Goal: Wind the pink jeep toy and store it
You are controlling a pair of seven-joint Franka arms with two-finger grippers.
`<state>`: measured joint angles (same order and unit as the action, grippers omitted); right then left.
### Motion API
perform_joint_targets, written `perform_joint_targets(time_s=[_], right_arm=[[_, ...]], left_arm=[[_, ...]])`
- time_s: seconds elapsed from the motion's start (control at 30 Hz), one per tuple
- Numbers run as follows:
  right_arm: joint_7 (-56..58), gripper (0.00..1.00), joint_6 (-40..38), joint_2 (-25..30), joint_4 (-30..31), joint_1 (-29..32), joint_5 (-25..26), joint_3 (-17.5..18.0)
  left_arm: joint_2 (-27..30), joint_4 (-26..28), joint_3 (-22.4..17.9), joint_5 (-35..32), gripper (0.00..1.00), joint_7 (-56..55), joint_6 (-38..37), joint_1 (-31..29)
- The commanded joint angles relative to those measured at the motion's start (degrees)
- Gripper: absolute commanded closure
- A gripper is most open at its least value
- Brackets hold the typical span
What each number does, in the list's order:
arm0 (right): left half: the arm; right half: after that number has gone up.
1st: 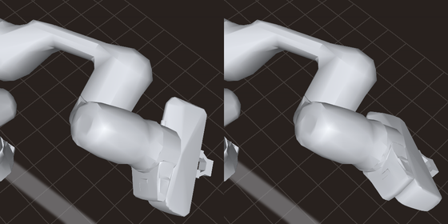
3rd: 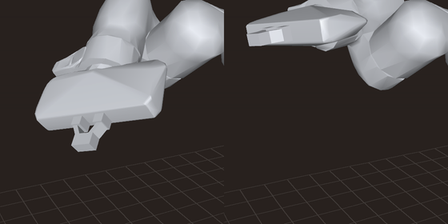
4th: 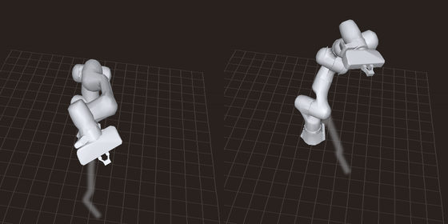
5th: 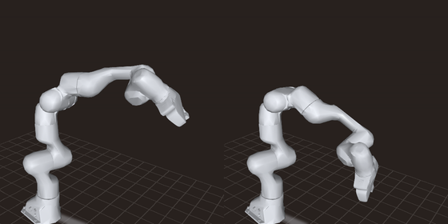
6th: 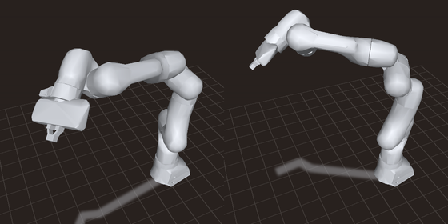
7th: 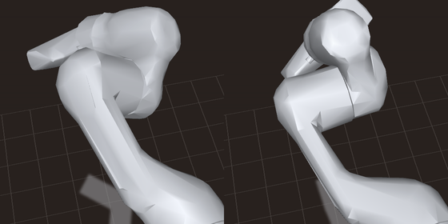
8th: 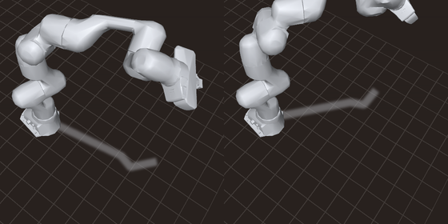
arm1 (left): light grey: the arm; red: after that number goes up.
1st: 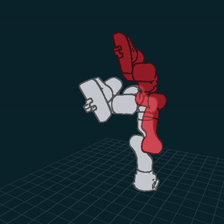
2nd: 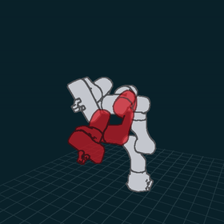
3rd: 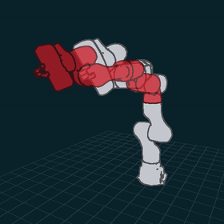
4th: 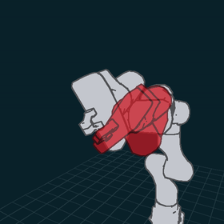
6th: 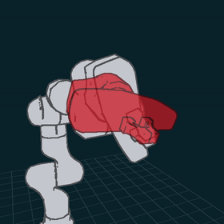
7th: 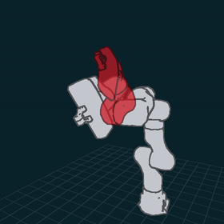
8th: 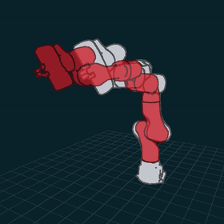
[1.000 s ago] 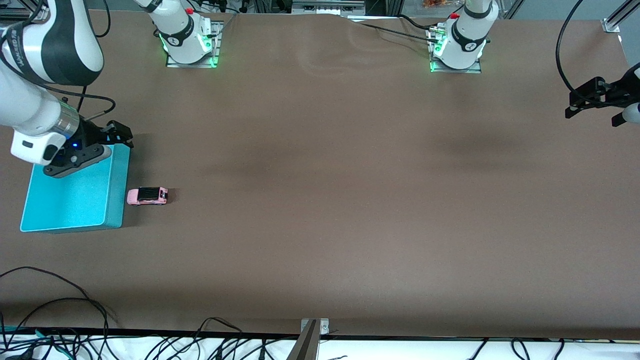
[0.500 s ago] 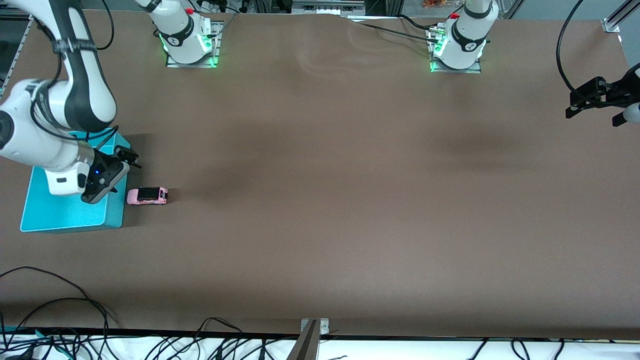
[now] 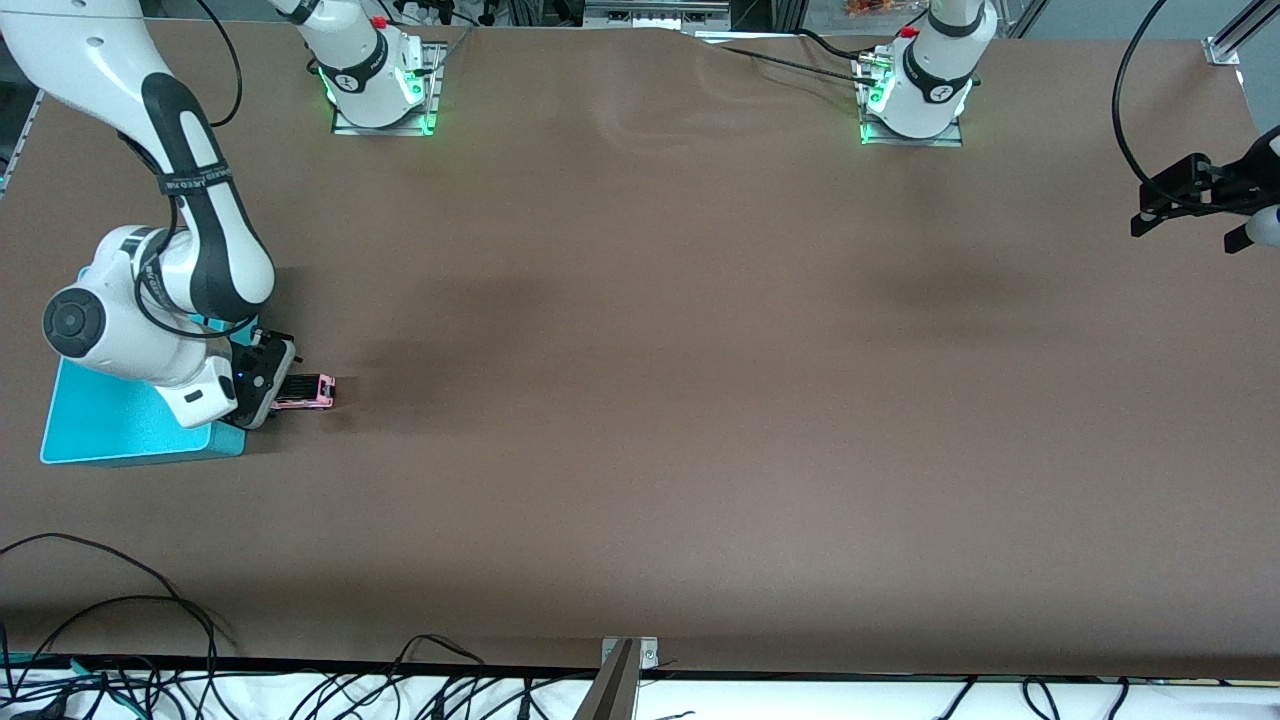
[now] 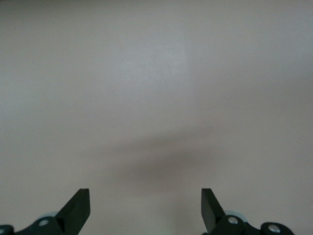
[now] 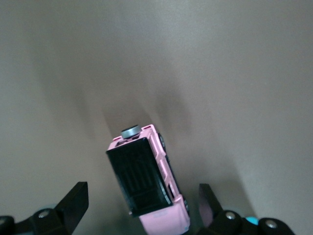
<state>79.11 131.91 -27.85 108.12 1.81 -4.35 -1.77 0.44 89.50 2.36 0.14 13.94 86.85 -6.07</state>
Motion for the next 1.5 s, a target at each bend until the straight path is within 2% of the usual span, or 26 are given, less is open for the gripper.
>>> perform_joint_targets(time_s=[0.0, 0.33, 0.4, 0.57, 0.63, 0.7, 1.07, 1.23, 1.33, 1.47], right_arm=[[4.73, 0.03, 1.16, -2.74, -1.51, 0.22, -1.45, 0.19], [5.35, 0.23, 4.93, -4.93, -0.99, 0.3, -1.54, 0.19], [5.26, 0.33, 4.94, -4.76, -0.9, 0.3, -1.62, 0.19], [5.17, 0.68, 4.76, -3.27, -0.37, 0.22, -1.63, 0.1], [5.09, 0.78, 4.41, -2.04, -0.37, 0.13, -1.63, 0.1], [4.91, 0.83, 4.32, -0.81, -0.11, 0.13, -1.63, 0.1], [4.21, 0.85, -1.13, 8.07, -0.28, -0.4, -0.57, 0.19], [3.95, 0.85, -3.58, 10.88, -1.07, -0.84, 2.5, 0.1], [3.33, 0.85, -5.69, 12.2, -0.9, -0.84, 2.68, 0.02], [4.29, 0.85, -7.02, 12.47, -0.72, -0.58, 2.68, -2.7]], left_arm=[[-0.62, -1.69, 0.19, 0.83, 0.0, -0.4, -1.24, -0.26], [-0.62, -1.69, 0.28, 0.83, 0.0, -0.4, -1.24, -0.26], [-0.62, -1.69, 0.28, 0.83, 0.0, -0.49, -1.24, -0.26], [-0.62, -1.69, 0.28, 0.83, 0.0, -0.49, -1.24, -0.17], [-0.62, -1.69, 0.28, 0.83, 0.0, -0.49, -1.24, -0.17], [-0.62, -1.69, 0.28, 0.83, 0.0, -0.49, -1.24, -0.17], [-0.62, -1.69, 0.28, 0.83, 0.0, -0.58, -1.24, -0.08], [-0.62, -1.69, 0.28, 0.83, 0.0, -0.58, -1.24, -0.08], [-0.62, -1.69, 0.28, 0.83, 0.0, -0.58, -1.33, -0.08], [-0.62, -1.69, 0.28, 0.83, 0.0, -0.58, -1.33, -0.08]])
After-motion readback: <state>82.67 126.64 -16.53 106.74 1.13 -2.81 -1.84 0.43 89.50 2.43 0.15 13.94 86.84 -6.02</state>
